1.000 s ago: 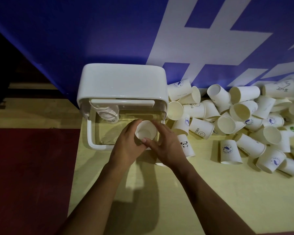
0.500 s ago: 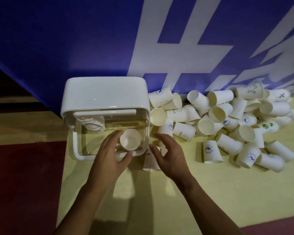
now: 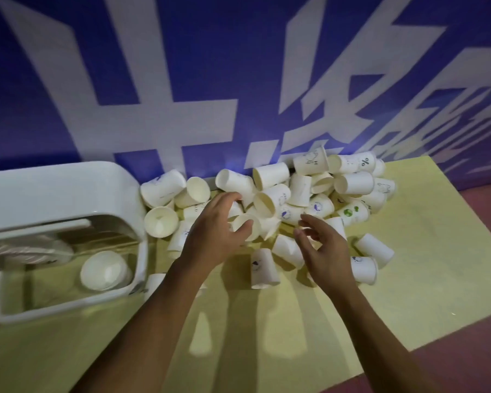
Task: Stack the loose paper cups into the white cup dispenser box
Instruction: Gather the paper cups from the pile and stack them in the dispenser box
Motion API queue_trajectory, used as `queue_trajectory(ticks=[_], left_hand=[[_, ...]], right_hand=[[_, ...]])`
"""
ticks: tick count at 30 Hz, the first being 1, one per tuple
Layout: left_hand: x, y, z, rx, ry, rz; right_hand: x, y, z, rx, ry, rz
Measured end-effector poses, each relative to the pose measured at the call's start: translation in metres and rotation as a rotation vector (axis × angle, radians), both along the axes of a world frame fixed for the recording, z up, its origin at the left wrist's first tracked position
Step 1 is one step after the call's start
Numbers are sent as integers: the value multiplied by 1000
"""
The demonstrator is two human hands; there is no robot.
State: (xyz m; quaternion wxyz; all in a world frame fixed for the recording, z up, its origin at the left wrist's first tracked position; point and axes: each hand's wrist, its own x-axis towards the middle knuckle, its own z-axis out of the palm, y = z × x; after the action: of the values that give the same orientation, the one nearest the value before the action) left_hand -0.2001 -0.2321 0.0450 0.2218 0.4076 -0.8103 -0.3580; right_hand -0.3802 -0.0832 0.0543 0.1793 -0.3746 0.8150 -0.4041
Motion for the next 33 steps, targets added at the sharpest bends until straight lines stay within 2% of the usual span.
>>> queue_trajectory(ticks=[6, 13, 15, 19, 23, 28, 33], left_hand=[[-112, -6, -31, 15, -354, 80], [-144, -13, -66, -22, -513, 215], [-146, -10, -61, -3, -453, 251], [-141, 0, -35, 130, -196, 340], [-126, 6, -11, 119, -42, 360], [-108, 10, 3, 77, 28, 395], [-78, 7, 1, 172, 143, 456]], right_hand=[[-99, 37, -3, 47, -59, -17], [-194, 39, -18, 113, -178, -217], [-212, 29, -26, 123, -257, -302], [-241, -3, -21, 144, -641, -487], [-259, -35, -9, 204, -983, -526], [-255, -63, -7, 235, -1060, -588], [-248, -73, -9, 209, -1010, -656]])
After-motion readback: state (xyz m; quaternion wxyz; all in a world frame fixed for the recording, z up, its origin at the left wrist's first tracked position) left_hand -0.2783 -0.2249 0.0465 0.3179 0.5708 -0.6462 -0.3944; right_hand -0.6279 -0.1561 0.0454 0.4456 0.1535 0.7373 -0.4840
